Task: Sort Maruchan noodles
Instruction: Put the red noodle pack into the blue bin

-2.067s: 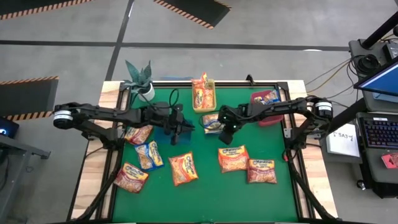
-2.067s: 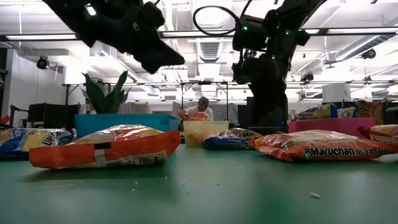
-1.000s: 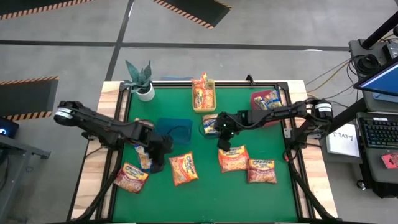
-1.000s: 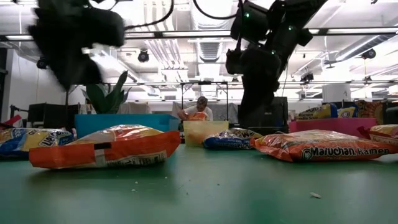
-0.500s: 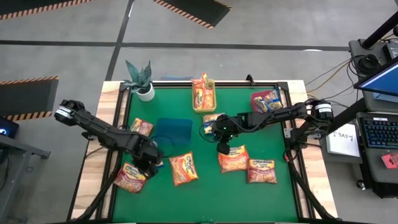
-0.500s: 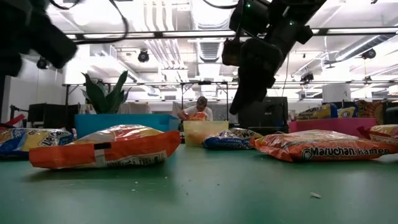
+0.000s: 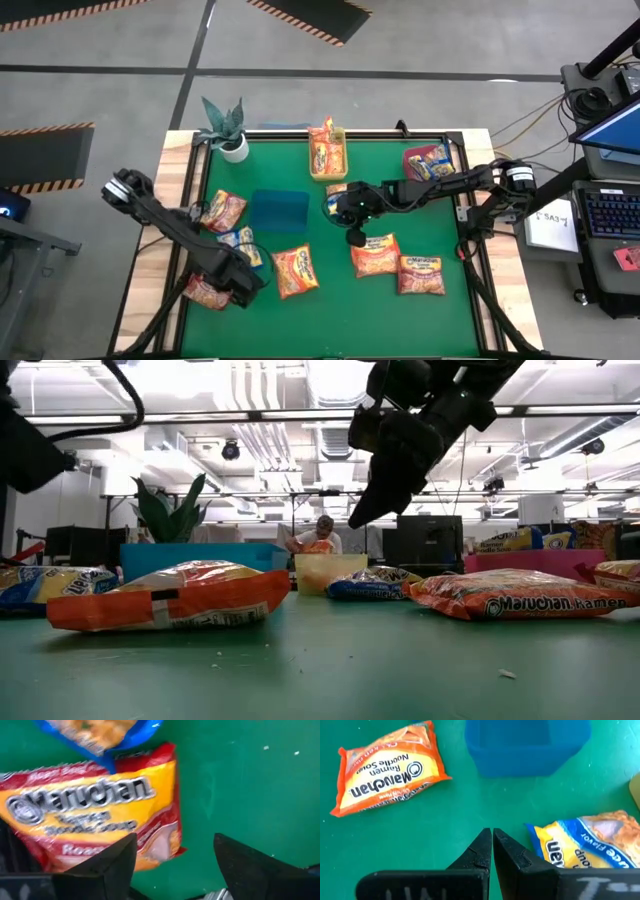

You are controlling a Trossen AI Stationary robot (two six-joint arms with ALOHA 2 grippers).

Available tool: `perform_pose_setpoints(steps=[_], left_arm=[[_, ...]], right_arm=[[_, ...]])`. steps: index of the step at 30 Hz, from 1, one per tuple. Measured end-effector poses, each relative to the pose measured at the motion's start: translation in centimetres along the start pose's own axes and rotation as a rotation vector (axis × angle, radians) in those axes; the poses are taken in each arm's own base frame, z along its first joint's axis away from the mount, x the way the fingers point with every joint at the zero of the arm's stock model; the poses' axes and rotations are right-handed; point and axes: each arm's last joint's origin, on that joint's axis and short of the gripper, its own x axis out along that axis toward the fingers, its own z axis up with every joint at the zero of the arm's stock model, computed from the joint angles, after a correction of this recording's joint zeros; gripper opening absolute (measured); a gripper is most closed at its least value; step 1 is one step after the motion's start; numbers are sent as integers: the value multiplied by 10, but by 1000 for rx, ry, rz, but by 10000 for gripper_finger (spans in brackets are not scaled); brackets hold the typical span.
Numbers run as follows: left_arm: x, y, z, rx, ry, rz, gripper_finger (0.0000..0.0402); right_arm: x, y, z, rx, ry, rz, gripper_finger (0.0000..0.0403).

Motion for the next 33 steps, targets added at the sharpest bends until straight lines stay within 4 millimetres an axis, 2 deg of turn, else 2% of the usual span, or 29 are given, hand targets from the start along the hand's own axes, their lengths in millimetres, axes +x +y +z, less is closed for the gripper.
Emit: perform_pose_setpoints(steps=[10, 18, 26, 33], left_arm=[[13, -12, 6, -12, -82, 260, 255], [31, -22, 7, 9, -80, 303, 249], [33, -22, 7, 34, -76, 310, 217], [33, -22, 7, 94, -66, 310, 155]], right_arm=[[0, 0, 5, -14, -48, 3, 9], [0, 1, 9, -36, -92, 4, 9], [0, 1, 9, -43, -97, 4, 9], [0, 1, 11, -45, -109, 5, 9]])
